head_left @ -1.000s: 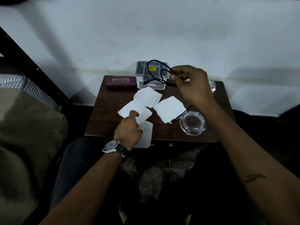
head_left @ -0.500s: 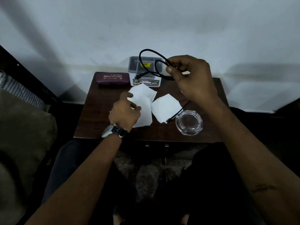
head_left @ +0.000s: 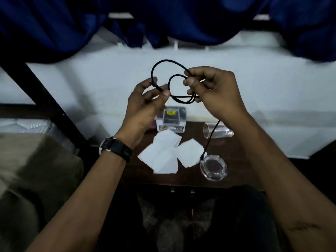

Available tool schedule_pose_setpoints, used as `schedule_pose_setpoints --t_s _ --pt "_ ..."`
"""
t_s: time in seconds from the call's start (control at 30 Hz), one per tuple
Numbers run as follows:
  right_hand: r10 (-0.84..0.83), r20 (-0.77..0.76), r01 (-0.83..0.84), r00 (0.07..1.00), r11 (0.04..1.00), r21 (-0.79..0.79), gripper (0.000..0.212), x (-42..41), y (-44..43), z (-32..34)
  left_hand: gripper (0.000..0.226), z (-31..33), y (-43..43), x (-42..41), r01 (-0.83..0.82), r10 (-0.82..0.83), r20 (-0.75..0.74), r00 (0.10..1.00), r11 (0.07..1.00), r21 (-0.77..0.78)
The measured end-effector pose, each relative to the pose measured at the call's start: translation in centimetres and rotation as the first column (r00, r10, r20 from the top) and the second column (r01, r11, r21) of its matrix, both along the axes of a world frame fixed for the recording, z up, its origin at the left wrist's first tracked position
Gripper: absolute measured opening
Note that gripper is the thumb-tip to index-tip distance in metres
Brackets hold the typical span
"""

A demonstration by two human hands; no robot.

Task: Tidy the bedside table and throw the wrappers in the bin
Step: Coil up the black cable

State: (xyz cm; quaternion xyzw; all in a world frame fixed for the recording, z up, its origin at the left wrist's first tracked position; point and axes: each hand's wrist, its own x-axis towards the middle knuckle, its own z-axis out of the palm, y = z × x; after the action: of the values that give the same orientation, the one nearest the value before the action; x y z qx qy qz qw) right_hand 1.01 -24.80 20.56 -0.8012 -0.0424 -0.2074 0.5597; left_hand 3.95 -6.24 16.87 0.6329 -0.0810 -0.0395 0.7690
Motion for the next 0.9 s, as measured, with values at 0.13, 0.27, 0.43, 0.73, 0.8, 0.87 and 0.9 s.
schedule_pose_setpoints --t_s 0.13,0.27,0.43,0.73,0.8,0.87,0.9 --pt "0.032 0.019 -0.034 0.999 0.994 0.102 0.015 -2.0 0.7 6.0 0.035 5.7 0.4 -1.8 0.056 -0.052 0.069 0.996 0.996 -0.063" --pt "0.062 0.003 -0.062 0.998 0.978 0.201 0.017 -3.9 0.8 11.0 0.039 11.0 0.6 -4.0 0.111 -0.082 0.152 0.985 0.974 -0.198" --pt "0.095 0.006 -0.095 0.995 0.981 0.168 0.011 -6.4 1.1 15.5 0.032 16.7 0.5 -5.9 0.168 -0.097 0.199 0.975 0.909 -0.38" --pt "-0.011 0.128 0.004 0.992 0.998 0.055 0.006 -9.0 0.0 18.0 0.047 21.3 2.2 -6.5 0.011 0.062 0.177 0.982 0.923 -0.385" --pt "-0.135 0.165 0.119 0.977 0.988 0.102 0.018 -8.8 -0.6 17.9 0.053 21.5 2.5 -6.6 0.014 0.057 0.194 0.979 0.938 -0.346" --pt "-0.244 0.187 0.221 0.951 0.966 0.135 0.027 -8.7 -1.3 18.0 0.045 21.5 2.4 -6.4 0.015 0.047 0.214 0.976 0.961 -0.275" --pt "-0.276 0.203 0.254 0.94 0.959 0.128 0.028 -8.7 -1.5 18.1 0.038 21.5 2.3 -6.2 0.014 0.041 0.23 0.972 0.973 -0.232"
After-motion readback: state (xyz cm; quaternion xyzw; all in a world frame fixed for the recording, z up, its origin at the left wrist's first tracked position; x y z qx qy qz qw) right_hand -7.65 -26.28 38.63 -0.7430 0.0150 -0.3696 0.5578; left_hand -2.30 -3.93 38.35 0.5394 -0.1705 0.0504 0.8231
